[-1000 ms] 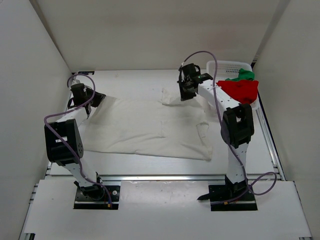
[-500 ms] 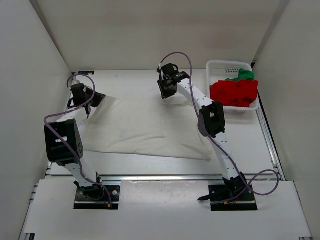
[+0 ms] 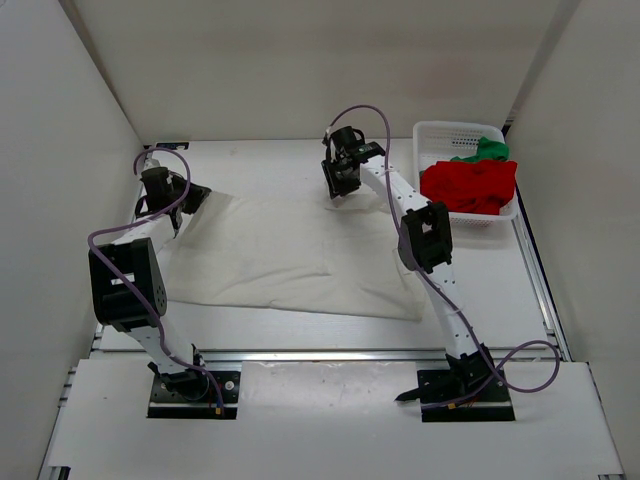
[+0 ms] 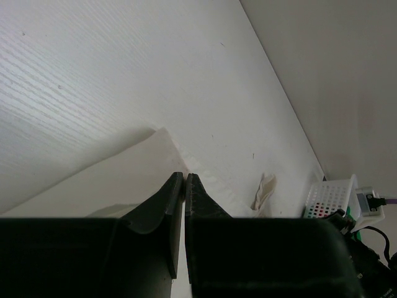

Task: Fold and stack the t-shirts
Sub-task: Grap the side of the flattened tshirt furthest away from the robot with both arms

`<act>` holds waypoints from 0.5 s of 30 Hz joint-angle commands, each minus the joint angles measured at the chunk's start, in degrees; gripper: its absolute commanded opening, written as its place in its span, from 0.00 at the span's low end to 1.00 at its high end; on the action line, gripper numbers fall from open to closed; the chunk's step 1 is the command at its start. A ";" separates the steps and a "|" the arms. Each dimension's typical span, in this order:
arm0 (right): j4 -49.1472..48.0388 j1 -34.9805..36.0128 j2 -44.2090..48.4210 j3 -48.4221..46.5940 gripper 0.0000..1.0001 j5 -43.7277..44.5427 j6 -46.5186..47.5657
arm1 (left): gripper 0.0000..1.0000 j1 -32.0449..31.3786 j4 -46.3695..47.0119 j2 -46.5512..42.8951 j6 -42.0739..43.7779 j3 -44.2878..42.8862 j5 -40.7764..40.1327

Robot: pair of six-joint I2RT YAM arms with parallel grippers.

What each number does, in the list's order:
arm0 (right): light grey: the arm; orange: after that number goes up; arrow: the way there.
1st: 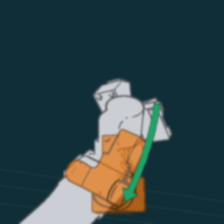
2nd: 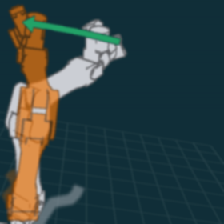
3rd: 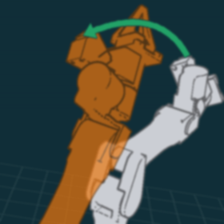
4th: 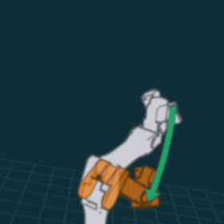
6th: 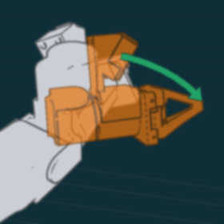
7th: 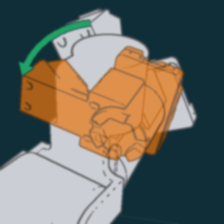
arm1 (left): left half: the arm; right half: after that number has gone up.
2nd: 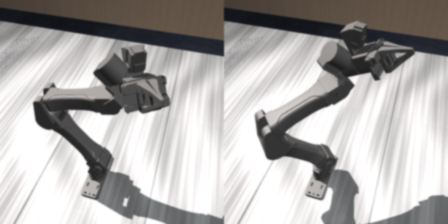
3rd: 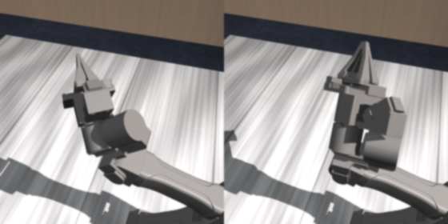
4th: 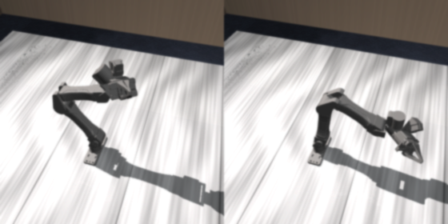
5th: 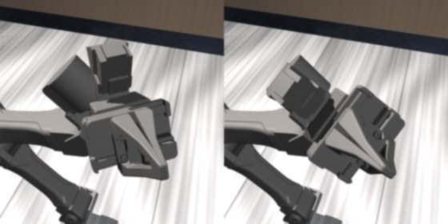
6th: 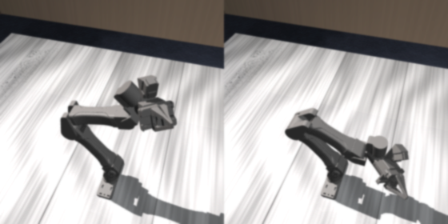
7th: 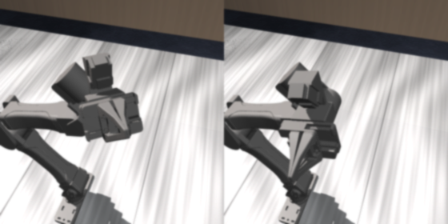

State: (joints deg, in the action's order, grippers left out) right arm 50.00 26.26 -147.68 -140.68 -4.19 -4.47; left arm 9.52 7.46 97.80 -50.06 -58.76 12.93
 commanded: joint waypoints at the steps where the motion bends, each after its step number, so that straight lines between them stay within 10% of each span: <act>1: -1.83 -0.60 -0.85 -2.14 0.31 -1.17 -0.01 | 0.00 0.06 1.41 -0.59 0.14 -0.03 0.61; 15: -3.68 -0.16 -3.67 -3.20 0.33 -4.08 -0.63 | 0.00 -0.02 1.67 0.02 0.05 0.14 0.52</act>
State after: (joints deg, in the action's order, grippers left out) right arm 48.16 26.17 -150.91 -141.75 -7.44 -4.71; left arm 9.54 7.81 98.15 -50.06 -58.67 12.93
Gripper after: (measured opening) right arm 0.331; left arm 0.157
